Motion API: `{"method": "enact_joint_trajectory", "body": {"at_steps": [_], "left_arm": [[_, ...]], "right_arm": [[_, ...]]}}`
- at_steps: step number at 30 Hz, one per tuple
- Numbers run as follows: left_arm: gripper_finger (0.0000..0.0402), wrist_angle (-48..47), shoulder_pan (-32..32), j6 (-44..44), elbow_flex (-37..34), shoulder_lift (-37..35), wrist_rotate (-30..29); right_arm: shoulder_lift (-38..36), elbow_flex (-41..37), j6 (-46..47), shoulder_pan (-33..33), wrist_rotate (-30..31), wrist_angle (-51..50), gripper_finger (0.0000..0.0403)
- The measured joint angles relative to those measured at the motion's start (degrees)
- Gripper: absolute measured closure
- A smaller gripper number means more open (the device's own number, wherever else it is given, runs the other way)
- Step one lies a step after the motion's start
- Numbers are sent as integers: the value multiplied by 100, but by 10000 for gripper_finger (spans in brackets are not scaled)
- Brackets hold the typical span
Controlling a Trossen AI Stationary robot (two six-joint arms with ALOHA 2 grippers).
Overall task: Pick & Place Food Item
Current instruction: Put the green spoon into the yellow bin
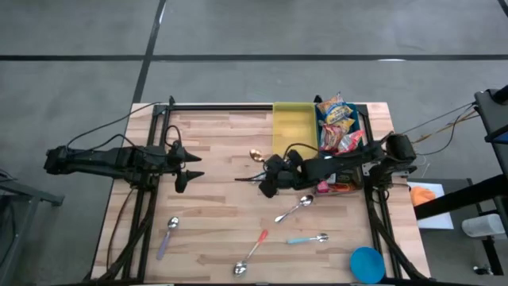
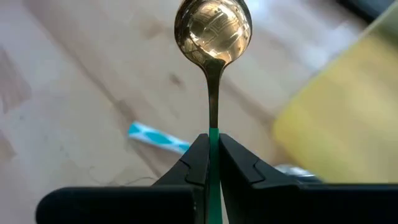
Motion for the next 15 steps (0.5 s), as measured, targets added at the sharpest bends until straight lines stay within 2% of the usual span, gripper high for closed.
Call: {"method": "enact_joint_trajectory", "body": {"at_steps": [5,15], "left_arm": [[112,-1,2,0,0,0,1],[112,-1,2,1,0,2,1]], "right_arm": [[-488,0,78,-93,410,-502,387],[-1324,-364,325,-703,595,-870,387]]}}
